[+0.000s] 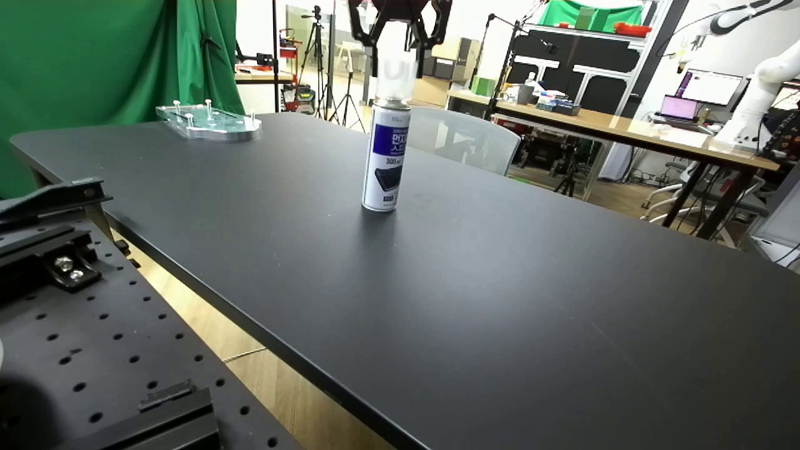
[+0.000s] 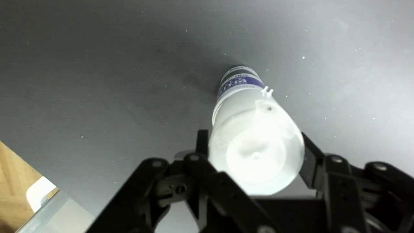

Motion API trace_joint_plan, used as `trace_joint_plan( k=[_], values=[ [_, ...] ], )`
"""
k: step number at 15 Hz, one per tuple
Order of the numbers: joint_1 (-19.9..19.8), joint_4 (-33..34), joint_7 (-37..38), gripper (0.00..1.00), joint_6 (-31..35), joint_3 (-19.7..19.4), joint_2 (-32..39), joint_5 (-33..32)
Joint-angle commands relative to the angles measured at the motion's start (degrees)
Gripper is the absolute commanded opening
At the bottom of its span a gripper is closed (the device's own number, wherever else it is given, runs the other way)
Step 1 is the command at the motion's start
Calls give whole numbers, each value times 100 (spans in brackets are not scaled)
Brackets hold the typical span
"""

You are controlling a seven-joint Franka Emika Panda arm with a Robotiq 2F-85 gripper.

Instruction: Pick up the lid from the table and put it on the can.

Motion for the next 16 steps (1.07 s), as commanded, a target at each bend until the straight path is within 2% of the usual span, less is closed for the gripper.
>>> trace_joint_plan(
  k=[1,8,9,10,11,13,16],
  values=[
    [11,-63,87,40,133,-25,13,9],
    [-3,-43,77,40,150,-18,120,23],
    [-3,-36,77,55,127,-18,121,17],
    [-1,-34,68,90,120,-16,115,27],
    [1,-33,61,90,121,-13,99,12],
    [3,-17,84,99,98,-11,77,10],
    [1,29,150,100,36,-15,30,8]
  ],
)
